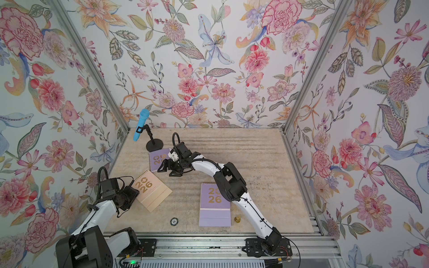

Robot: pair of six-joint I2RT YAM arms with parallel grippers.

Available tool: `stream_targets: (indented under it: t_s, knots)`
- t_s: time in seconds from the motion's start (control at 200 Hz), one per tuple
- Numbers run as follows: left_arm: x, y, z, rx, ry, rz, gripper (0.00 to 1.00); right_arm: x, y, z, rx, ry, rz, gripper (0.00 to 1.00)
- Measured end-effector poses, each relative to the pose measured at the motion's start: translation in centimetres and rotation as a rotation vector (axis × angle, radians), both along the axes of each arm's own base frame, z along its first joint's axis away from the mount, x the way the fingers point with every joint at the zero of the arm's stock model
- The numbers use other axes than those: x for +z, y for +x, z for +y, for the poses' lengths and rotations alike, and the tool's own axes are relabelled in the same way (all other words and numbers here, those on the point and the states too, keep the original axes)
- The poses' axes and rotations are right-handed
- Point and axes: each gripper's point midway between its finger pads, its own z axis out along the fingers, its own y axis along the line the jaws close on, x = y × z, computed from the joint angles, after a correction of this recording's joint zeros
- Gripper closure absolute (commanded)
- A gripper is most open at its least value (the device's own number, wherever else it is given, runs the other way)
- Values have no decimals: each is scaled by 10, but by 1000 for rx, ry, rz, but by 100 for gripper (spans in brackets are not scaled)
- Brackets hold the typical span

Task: Stack the calendars
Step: Pick up the calendar at the center of the board.

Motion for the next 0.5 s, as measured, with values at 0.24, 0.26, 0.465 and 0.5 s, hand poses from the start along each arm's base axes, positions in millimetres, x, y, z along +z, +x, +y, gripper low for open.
stream_targets:
  t_s: [0.24,0.26,0.465,0.5]
  knots:
    - [-4,8,-2,-31,-24,-18,62,-11,-9,11,18,-9,19,13]
    - [-4,8,-2,-33,-25,-18,63,-11,-10,12,20,-9,20,13]
    - [-6,14,-2,-56,-34,-29,68,-11,-22,23,43,-5,22,13]
    - [-6,16,-2,-60,-34,-34,68,-11,-25,26,49,-4,22,13]
